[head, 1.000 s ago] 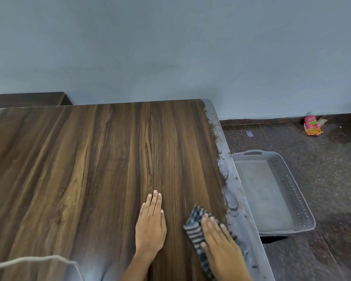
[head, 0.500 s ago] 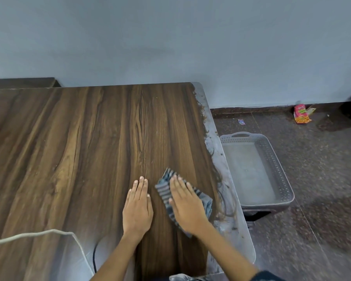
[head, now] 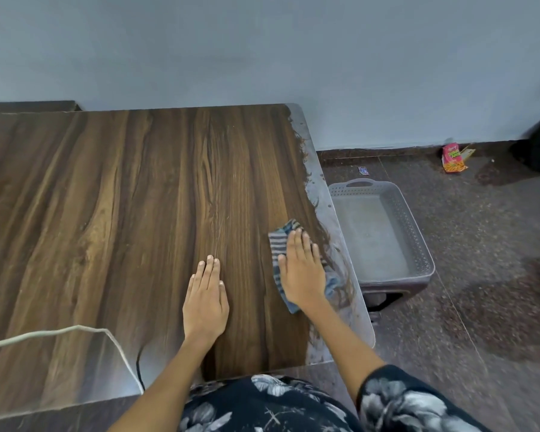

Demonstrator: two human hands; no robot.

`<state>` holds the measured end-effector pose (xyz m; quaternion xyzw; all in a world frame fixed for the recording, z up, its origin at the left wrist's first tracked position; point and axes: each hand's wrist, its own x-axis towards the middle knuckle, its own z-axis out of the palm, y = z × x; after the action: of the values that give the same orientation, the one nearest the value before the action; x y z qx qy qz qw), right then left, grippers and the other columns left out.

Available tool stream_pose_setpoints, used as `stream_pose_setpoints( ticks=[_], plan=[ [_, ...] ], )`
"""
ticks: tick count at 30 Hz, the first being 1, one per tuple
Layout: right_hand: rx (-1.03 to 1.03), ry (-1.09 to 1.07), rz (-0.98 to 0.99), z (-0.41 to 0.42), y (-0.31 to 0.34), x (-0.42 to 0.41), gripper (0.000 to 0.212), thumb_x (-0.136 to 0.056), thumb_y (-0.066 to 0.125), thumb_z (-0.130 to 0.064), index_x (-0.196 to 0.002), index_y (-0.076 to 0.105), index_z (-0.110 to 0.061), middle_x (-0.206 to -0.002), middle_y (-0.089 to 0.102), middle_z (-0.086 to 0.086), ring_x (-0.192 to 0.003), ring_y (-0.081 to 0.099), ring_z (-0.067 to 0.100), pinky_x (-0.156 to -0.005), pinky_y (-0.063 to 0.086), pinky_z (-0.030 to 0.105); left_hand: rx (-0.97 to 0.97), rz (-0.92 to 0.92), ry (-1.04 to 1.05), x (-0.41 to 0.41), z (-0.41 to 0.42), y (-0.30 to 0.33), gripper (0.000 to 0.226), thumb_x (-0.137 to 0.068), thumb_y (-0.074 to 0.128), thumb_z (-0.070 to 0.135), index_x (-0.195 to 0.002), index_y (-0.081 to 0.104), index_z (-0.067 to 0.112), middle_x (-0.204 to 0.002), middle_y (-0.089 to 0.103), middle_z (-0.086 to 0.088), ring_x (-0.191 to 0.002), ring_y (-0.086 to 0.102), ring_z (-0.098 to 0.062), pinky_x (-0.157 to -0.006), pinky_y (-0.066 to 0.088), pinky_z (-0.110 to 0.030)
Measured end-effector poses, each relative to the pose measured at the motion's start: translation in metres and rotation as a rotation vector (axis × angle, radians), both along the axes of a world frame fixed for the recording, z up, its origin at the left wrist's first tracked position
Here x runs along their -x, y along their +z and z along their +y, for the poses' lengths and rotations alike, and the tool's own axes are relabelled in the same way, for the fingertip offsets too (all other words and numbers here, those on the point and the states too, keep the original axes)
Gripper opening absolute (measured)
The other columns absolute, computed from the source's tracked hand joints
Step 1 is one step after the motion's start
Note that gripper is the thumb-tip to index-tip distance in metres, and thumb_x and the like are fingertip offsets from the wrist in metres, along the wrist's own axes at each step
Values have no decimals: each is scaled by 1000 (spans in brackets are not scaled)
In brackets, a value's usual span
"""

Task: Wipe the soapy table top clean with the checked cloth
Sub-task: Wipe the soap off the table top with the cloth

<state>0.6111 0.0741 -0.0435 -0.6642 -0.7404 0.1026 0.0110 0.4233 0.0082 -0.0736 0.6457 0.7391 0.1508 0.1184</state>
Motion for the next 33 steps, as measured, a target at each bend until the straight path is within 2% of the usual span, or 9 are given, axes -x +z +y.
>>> stream_pose_setpoints(
  ticks=[4, 10, 12, 17, 20, 22, 26, 31, 33],
  plan=[
    [-63, 210, 12, -55, -9, 21, 55, -99, 17, -34, -142, 31, -3, -146, 39, 12, -136, 34, 24, -112, 23, 41, 23, 15, -29, 2, -14, -1, 54, -95, 17, 28, -143, 27, 6, -151, 28, -6, -141, 21, -19, -115, 16, -33],
    [-31, 268, -18, -142, -6, -26, 54, -102, 11, -35, -140, 39, -8, -144, 41, 4, -135, 35, 16, -113, 25, 35, 52, 9, -52, 0, -46, 1, 58, -94, 12, 31, -143, 29, 4, -151, 28, -8, -141, 23, -21, -115, 17, -36],
    [-16, 148, -8, -144, -5, -49, 54, -102, 11, -37, -142, 33, -8, -147, 35, 5, -136, 31, 18, -112, 27, 40, 59, 5, -52, -1, -52, 2, 53, -97, 16, 27, -143, 27, 4, -152, 26, -8, -142, 21, -22, -115, 15, -36],
    [27, -138, -7, -108, -6, -41, 75, -85, -18, -46, -147, -4, -7, -156, -2, 9, -145, -1, 23, -113, -7, 34, 90, -22, -30, -8, -61, 7, 49, -100, 24, 21, -147, 16, 7, -156, 13, -6, -144, 8, -21, -118, 9, -35],
    [40, -66, -3, -106, -5, -2, 67, -83, -19, -43, -141, -17, -9, -149, -18, 6, -143, -10, 24, -113, -11, 36, 116, -67, -33, -17, -66, 13, 50, -100, 22, 18, -147, 11, 7, -157, 5, -7, -145, 2, -20, -117, 3, -32],
    [48, 93, 47, -124, -7, 14, 63, -90, -13, -41, -144, -8, -9, -152, -8, 6, -143, -4, 22, -115, -5, 37, 132, -109, -72, -23, -68, 15, 50, -100, 22, 16, -147, 9, 6, -157, 2, -7, -145, -1, -18, -117, 0, -30],
    [-22, 179, 96, -163, -8, -6, 57, -101, 6, -34, -141, 35, -6, -144, 41, 5, -134, 38, 18, -114, 22, 32, 127, -125, -121, -33, -65, 19, 50, -100, 23, 16, -148, 8, 7, -157, 1, -6, -144, -2, -16, -116, 0, -28],
    [-38, -22, 51, -176, -10, -57, 53, -100, 16, -37, -146, 19, -11, -151, 24, 0, -140, 20, 13, -114, 6, 27, 125, -109, -120, -52, -45, 18, 49, -101, 21, 19, -148, 9, 9, -157, 1, -4, -144, -2, -15, -117, 1, -28],
    [-41, -108, 28, -165, -10, -69, 54, -100, 18, -35, -144, 23, -6, -149, 30, 4, -138, 22, 14, -113, 6, 27, 114, -98, -116, -60, -33, 18, 49, -101, 21, 20, -148, 9, 10, -157, 2, -3, -144, -2, -15, -116, 0, -28]
  ],
)
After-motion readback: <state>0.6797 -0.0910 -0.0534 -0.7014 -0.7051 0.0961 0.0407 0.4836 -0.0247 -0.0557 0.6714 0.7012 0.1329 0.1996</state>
